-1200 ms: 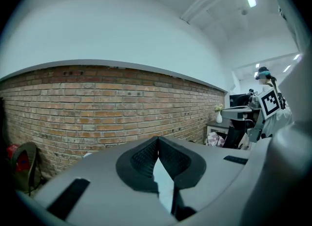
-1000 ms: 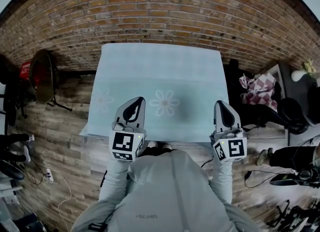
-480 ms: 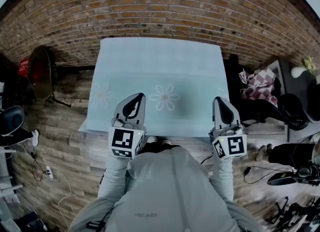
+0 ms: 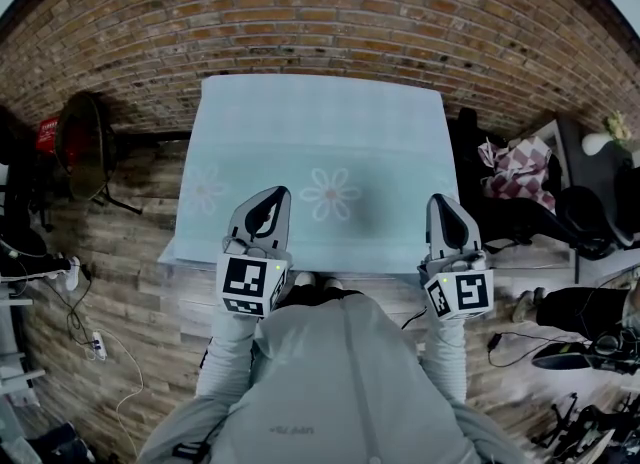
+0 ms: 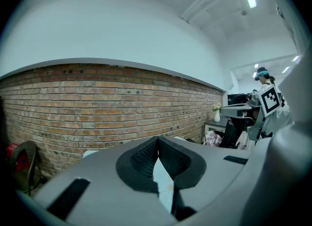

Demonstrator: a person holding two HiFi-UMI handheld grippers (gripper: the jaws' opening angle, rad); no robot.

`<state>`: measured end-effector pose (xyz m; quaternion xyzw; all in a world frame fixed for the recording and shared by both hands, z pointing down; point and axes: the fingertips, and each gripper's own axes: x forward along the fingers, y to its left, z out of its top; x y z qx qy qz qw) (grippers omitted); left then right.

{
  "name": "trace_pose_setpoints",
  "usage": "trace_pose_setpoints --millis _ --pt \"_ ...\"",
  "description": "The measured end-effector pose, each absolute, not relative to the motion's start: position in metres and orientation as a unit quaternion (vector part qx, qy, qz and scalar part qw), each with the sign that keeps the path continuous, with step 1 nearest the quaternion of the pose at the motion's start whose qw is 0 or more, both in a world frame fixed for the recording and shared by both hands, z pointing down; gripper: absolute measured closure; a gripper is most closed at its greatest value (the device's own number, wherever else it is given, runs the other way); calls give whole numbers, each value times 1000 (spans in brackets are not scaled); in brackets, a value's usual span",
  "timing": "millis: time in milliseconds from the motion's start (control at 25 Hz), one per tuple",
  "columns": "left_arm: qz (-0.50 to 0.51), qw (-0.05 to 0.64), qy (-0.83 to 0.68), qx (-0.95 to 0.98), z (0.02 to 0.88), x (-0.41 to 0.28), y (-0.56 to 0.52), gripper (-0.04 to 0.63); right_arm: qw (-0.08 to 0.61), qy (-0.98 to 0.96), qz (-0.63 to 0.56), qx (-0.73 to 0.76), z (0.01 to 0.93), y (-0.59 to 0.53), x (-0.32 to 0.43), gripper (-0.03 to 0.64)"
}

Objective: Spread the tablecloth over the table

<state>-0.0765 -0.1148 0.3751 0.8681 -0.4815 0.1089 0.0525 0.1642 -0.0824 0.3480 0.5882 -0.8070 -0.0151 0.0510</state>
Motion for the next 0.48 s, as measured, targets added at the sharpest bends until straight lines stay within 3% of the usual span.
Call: trace_pose_setpoints --millis 480 --pt "111 54 -481 868 376 -76 -114 571 49 -801 -4 596 351 -81 170 595"
